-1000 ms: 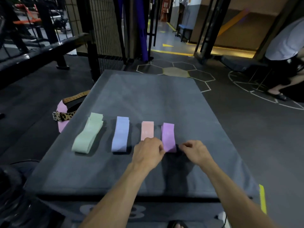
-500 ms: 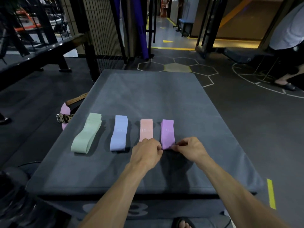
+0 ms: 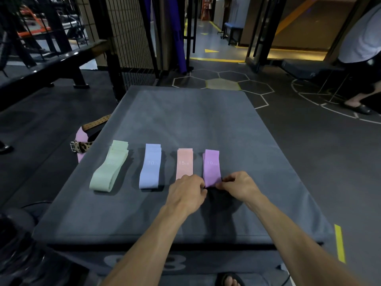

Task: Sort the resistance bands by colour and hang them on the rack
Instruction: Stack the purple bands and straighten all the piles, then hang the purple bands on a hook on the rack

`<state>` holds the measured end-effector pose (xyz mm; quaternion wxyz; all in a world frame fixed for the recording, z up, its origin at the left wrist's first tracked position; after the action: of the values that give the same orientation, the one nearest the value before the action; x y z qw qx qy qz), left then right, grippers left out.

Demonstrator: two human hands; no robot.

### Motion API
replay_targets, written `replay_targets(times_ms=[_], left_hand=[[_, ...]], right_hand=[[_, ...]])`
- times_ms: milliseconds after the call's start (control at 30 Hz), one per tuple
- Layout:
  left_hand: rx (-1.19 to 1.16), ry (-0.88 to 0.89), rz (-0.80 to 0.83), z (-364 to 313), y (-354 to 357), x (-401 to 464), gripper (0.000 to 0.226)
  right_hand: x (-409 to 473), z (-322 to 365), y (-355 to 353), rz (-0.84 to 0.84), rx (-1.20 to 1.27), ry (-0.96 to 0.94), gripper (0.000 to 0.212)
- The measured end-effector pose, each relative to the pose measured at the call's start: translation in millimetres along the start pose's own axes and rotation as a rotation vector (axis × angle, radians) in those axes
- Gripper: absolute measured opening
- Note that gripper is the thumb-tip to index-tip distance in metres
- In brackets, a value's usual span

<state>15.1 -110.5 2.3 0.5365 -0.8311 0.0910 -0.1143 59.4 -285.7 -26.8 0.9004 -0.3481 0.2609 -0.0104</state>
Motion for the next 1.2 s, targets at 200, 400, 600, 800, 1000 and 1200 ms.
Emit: replay_targets(times_ms=[200,400,600,800,1000,1200], left_hand=[[-0.014,0.007,-0.002,0.1,-1.4,-2.0,0.019],[-0.025,0.012,-0.004,-0.4,-1.1,-1.5,0.019],[-0.046,0.023,-0.034,-3.1,-5.0,0.5,0.017],[-0.081,0.004,-0.019,-1.6,-3.8,1.2,0.015],[-0.111,0.0,-0.027,-0.9,-2.9,1.4,0.016],[-0.184,0.004,-0.083,-1.2,-25.9,-5.6,0.013]], right_hand=[[3.1,-0.3,0.5,0.001,-0.021,0.049,0.042],[1.5,-0.5,2.2,0.012,0.071,0.053,0.036],[0.5,1.3,2.1,-0.004,0.11,0.046,0.02],[6.8,0.7,5.7,0.032,-0.003,0.088,0.036],[6.0,-0.4,7.8,0.028,0.156,0.089,0.029],[-27.1,35.6,-23.9,-0.094,0.218,-0.176,0.014]])
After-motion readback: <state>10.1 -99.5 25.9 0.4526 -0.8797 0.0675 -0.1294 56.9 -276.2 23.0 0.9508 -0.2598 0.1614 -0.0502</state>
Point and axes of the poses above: each hand's wrist, its own x-axis towards the middle knuckle, its own y-axis out of the palm, z = x × y, the point moved 6 cm from there along x, towards the middle knuckle, and after that the axes turned 13 degrees about y, right-handed, at the moved point
